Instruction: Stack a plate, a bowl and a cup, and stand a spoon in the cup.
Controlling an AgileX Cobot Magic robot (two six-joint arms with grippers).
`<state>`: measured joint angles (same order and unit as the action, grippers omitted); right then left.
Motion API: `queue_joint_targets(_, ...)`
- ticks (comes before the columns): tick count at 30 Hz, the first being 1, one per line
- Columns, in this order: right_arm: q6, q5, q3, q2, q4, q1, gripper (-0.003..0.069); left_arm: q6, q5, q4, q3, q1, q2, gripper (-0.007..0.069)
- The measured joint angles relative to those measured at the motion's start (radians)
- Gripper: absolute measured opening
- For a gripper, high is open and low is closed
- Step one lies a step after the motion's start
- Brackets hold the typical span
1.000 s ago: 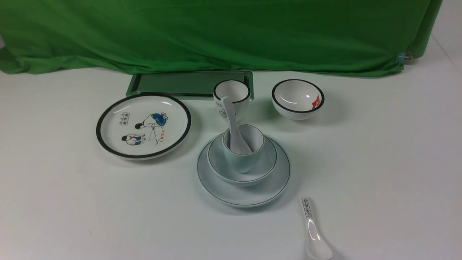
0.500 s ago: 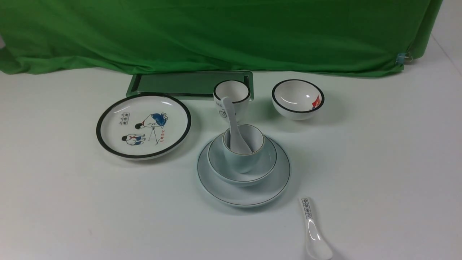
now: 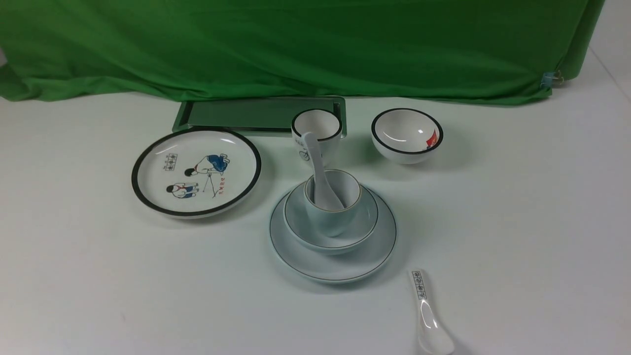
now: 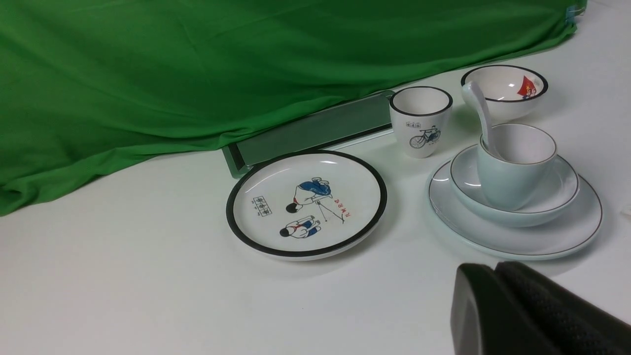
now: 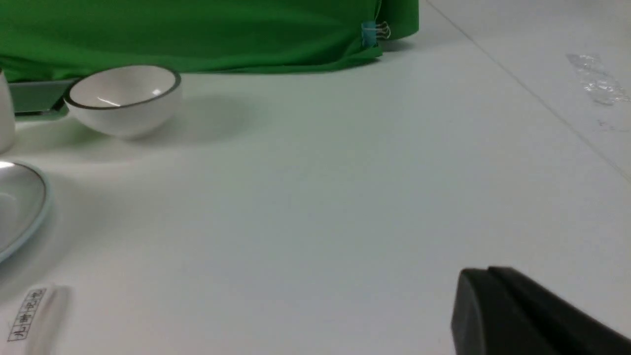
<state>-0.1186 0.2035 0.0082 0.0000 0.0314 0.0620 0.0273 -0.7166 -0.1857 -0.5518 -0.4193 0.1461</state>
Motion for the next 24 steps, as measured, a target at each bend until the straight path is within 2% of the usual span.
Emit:
queue_joint_targets(11, -0.015, 0.009, 0.0, 0.0, -0.001, -0.047, 0.0007, 0.0, 0.0, 0.0, 0.0, 0.0, 0.0, -0.003)
queue_joint_targets(24, -0.015, 0.009, 0.0, 0.0, -0.003, -0.049, 0.0016, 0.0, 0.0, 0.0, 0.0, 0.0, 0.0, -0.003)
